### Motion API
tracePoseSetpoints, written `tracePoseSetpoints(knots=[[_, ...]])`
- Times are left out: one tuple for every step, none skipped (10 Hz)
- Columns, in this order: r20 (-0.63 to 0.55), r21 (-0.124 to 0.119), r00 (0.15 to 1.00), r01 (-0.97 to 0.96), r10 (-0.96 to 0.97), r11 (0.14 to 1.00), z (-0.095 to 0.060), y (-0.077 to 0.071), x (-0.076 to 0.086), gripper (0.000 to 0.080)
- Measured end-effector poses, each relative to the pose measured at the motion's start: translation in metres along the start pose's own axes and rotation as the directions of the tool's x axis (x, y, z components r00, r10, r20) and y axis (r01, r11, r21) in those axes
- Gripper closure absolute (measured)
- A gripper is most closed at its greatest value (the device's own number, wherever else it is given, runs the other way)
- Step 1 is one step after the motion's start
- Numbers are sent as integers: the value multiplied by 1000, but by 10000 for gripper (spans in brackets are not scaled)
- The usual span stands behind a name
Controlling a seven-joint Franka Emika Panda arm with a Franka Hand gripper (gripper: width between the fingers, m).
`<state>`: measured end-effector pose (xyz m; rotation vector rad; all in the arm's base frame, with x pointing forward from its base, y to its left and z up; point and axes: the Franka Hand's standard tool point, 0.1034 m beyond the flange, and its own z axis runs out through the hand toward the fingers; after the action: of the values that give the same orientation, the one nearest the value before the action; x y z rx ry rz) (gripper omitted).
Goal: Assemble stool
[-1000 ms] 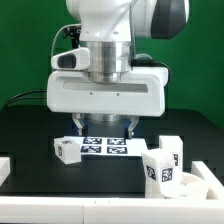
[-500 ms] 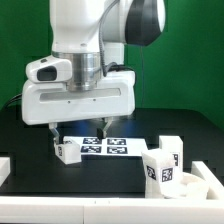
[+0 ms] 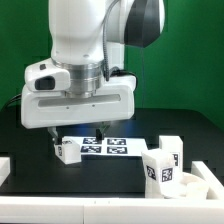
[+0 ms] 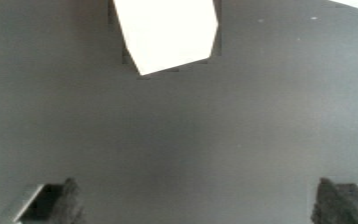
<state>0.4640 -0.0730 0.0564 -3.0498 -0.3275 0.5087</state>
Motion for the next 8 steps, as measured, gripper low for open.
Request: tracePoseSetpoints(knots=[[59, 10, 998, 2, -2, 1000, 1, -2, -1, 150], [144, 21, 990, -11, 8, 1000, 3, -2, -3, 150], [250, 22, 967, -50, 43, 998, 6, 3, -7, 150], [320, -1, 947, -33, 31, 999, 7, 11, -5, 150], [405, -15, 914, -26, 30, 1000, 8, 15, -11, 150], [448, -24, 893, -35, 42, 999, 13, 16, -11, 150], [498, -17, 866, -47, 50, 999, 15, 14, -15, 150], [541, -14, 840, -51, 50, 999, 17, 13, -16, 150]])
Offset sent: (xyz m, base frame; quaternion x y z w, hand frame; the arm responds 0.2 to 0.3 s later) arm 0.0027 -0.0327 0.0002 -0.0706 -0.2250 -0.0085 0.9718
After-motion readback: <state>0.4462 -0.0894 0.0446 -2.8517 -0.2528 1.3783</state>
